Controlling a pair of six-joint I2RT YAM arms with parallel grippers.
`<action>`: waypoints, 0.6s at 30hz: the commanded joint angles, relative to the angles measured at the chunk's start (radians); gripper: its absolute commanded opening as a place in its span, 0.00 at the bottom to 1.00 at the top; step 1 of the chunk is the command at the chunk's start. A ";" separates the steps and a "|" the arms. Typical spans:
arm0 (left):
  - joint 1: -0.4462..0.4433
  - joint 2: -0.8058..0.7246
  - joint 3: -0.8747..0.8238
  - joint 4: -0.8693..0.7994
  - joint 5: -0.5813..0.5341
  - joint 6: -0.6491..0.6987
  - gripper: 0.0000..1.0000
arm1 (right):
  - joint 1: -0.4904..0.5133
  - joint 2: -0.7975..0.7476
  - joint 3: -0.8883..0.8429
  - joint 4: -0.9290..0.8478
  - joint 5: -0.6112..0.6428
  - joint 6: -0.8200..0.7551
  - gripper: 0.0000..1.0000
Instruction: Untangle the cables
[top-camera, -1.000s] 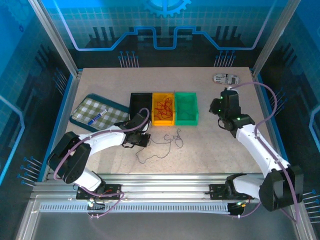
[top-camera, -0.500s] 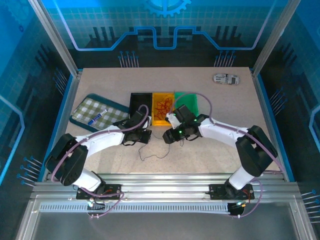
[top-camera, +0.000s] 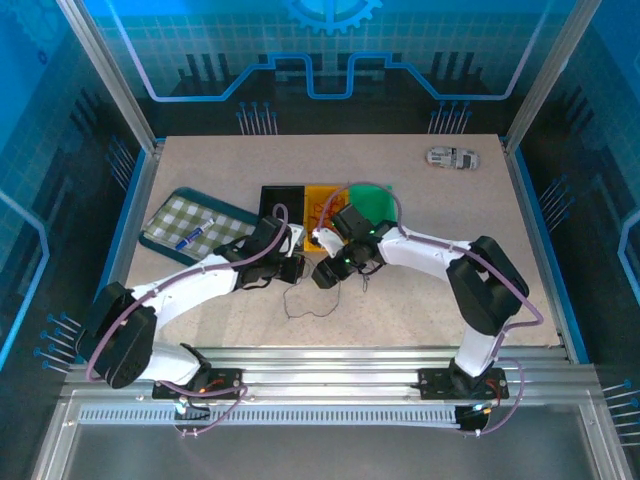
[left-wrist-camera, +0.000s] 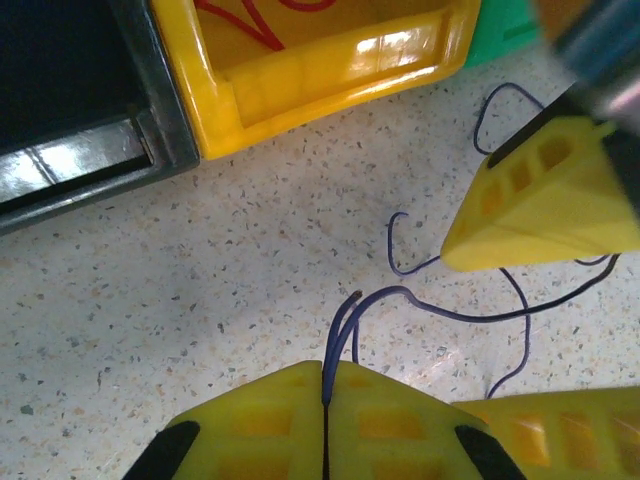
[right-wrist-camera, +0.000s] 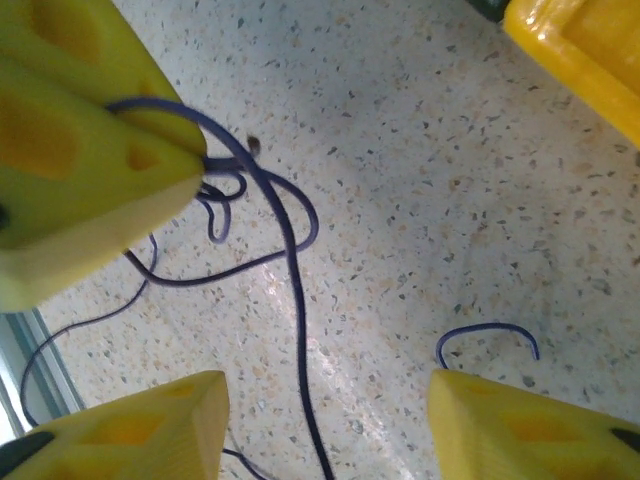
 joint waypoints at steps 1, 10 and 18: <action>0.011 -0.027 -0.014 -0.005 0.027 0.030 0.00 | 0.004 0.019 0.021 -0.016 -0.034 -0.020 0.28; 0.017 0.082 -0.007 0.014 0.060 0.026 0.39 | -0.052 -0.058 -0.005 0.053 -0.031 0.048 0.00; 0.013 0.220 0.058 -0.005 0.019 0.035 0.32 | -0.105 -0.090 -0.047 0.140 -0.075 0.150 0.00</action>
